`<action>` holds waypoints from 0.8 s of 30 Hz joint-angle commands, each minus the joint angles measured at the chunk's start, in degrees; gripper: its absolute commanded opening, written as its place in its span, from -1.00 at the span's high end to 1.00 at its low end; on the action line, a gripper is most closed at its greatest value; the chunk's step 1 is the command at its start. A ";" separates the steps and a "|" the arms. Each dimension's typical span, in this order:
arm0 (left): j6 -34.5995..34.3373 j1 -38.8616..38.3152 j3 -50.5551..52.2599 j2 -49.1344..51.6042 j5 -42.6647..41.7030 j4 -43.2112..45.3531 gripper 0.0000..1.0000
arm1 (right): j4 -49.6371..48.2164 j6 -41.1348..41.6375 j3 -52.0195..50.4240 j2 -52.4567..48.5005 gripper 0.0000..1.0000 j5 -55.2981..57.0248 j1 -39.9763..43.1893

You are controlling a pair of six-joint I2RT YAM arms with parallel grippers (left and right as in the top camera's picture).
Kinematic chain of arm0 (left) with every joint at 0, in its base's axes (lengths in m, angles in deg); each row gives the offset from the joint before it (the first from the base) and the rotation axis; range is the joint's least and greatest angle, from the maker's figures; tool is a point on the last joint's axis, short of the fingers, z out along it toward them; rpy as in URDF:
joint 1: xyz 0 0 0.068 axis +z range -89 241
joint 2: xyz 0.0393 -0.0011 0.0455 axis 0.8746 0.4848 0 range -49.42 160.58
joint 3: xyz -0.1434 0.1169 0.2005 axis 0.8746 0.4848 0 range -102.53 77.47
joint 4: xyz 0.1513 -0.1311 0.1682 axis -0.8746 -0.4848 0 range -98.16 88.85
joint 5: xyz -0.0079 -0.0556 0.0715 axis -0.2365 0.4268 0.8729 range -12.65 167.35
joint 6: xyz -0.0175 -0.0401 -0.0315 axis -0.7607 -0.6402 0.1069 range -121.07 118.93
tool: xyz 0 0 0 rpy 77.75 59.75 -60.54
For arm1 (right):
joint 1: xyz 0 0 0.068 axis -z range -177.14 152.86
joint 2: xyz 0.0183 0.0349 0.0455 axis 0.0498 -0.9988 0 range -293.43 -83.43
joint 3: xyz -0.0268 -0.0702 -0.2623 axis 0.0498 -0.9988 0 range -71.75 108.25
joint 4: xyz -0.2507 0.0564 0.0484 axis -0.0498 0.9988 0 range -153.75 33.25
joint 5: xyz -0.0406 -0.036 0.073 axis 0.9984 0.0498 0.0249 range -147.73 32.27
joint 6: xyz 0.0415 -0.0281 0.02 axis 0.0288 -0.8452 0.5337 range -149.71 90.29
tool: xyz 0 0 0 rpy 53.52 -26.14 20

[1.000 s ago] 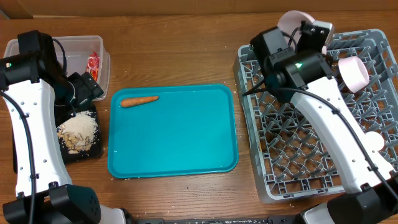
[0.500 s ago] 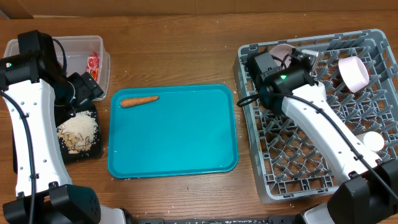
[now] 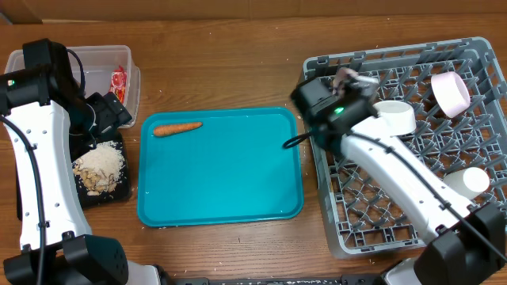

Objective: Sort waste into correct bins and load items into the dishwasher
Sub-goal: 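Stand the plate upright in the rack and open the right gripper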

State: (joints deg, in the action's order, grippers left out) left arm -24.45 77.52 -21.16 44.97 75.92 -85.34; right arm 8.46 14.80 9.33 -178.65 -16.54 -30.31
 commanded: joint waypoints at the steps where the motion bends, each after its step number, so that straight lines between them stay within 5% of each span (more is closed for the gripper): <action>1: 1.53 0.07 -0.74 -0.33 0.33 0.15 -0.93 | 0.33 0.48 0.02 -0.26 0.40 -3.10 -4.15; 2: 1.53 0.07 -0.74 -0.33 0.33 0.20 -0.93 | 0.50 0.50 0.02 -0.26 0.22 -2.71 -4.72; 7: 1.55 0.07 -0.74 -0.33 0.35 0.15 -0.97 | 0.57 0.50 0.37 0.85 0.18 -3.06 -5.01; 11: 1.57 0.07 -0.74 -0.33 0.37 0.11 -1.00 | 0.11 -3.78 3.76 2.78 -0.11 -6.64 -5.09; 16: 1.55 -0.04 -0.74 -0.33 0.33 -0.04 -1.00 | -2.56 -15.98 11.39 4.13 -0.42 -20.83 -5.07; 20: 1.55 -0.96 -0.72 -0.33 -0.15 -0.04 -1.00 | -6.38 -22.62 16.00 4.37 -0.94 -34.56 -4.55; 24: 1.51 -3.52 0.33 -0.28 -2.03 0.50 -1.00 | -10.03 -27.41 16.65 4.35 -1.00 -43.91 -3.82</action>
State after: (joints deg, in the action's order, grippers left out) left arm -23.53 76.20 -21.16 45.00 75.83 -85.34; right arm -0.85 -5.68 24.83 -175.13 -48.98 -34.92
